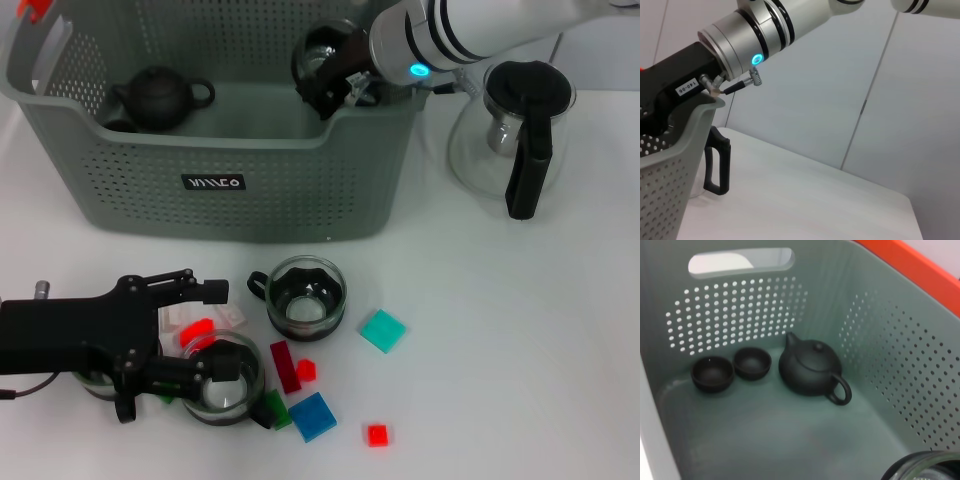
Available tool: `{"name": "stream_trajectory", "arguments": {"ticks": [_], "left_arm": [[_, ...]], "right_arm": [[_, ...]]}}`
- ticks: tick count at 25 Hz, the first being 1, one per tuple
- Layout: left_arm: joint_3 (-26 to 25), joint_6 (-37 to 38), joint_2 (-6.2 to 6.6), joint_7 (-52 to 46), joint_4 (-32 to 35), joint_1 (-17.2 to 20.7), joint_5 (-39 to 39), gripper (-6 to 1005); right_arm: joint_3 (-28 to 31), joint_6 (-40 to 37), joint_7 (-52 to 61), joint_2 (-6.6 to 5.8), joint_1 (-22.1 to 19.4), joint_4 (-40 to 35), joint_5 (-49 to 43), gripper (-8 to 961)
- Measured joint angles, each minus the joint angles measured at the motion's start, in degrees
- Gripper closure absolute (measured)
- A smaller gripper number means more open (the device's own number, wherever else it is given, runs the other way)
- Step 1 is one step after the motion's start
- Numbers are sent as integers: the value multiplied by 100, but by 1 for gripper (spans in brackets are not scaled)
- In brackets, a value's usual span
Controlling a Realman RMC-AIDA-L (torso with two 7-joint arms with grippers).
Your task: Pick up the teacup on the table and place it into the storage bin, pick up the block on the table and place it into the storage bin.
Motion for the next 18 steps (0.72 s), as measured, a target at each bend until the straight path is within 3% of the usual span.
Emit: {"name": "stream_trajectory", "arguments": {"ticks": [18], "left_arm": [[0, 1, -18, 52, 29, 17, 0, 49]], "right_arm": [[-7, -141, 241, -1, -40, -98, -264, 873]]}}
